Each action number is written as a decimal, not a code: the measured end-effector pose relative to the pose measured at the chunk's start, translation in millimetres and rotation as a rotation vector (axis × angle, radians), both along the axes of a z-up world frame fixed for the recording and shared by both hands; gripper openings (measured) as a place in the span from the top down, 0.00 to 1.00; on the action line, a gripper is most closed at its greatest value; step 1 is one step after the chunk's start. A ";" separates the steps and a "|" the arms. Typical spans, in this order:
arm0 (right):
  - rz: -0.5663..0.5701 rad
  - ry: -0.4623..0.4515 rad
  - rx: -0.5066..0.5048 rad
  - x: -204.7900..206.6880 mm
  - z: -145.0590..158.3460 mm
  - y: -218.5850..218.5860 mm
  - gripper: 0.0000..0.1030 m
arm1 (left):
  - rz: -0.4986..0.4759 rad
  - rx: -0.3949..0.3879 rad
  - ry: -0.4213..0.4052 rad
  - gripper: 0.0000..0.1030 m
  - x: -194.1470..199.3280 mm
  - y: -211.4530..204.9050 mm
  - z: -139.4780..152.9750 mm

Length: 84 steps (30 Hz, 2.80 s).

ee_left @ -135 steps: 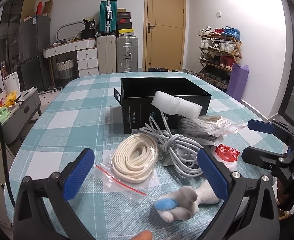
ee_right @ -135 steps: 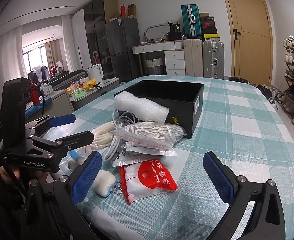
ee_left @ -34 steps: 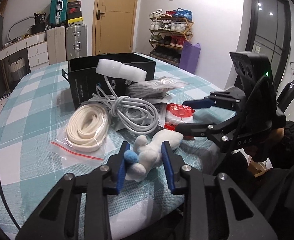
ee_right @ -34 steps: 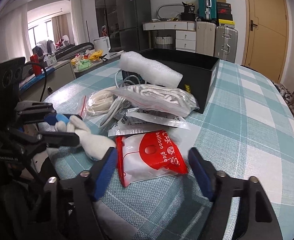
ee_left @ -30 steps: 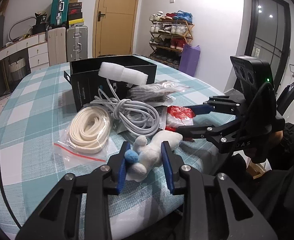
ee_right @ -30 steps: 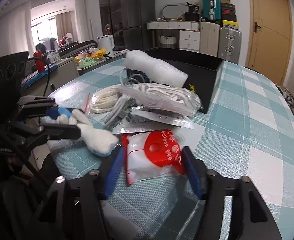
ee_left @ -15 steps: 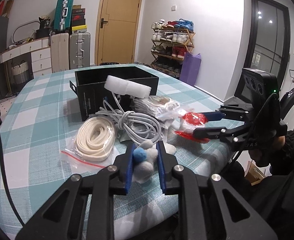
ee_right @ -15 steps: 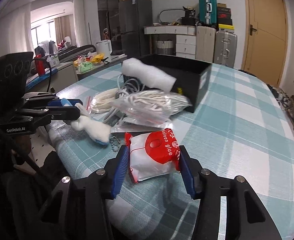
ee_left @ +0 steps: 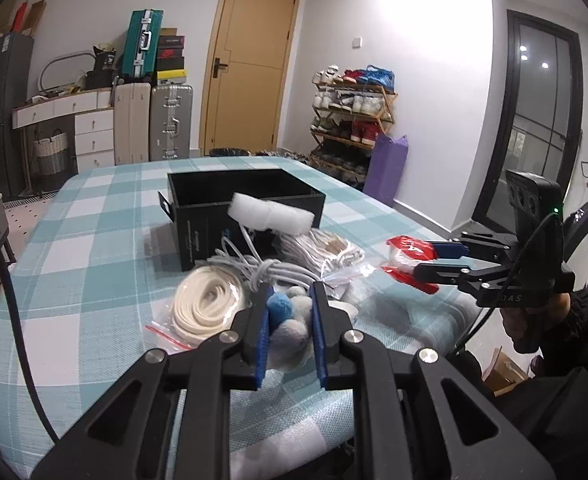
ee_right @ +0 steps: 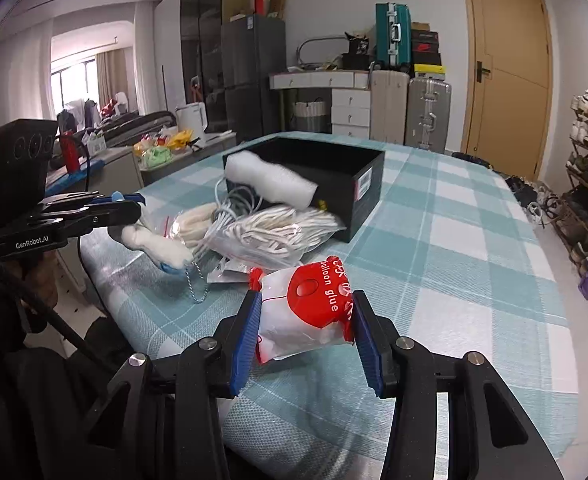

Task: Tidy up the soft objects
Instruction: 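Carry the plush toy and glue packet into the black box and release both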

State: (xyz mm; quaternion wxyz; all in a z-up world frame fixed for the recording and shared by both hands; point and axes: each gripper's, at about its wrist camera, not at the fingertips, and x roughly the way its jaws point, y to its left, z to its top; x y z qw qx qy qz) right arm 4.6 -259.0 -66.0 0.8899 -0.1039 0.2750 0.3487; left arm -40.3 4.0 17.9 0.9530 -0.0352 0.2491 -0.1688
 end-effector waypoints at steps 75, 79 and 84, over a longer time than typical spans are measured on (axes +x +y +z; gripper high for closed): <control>-0.024 0.044 0.039 184.7 34.2 103.8 0.53 | 0.265 0.071 0.092 0.82 201.5 8.0 16.3; -0.028 0.032 0.037 182.5 35.1 103.8 0.42 | 0.256 0.054 0.114 0.56 201.9 10.1 17.8; -0.078 -0.020 0.059 169.0 46.0 86.3 0.09 | 0.240 0.055 0.114 0.29 191.8 11.8 27.0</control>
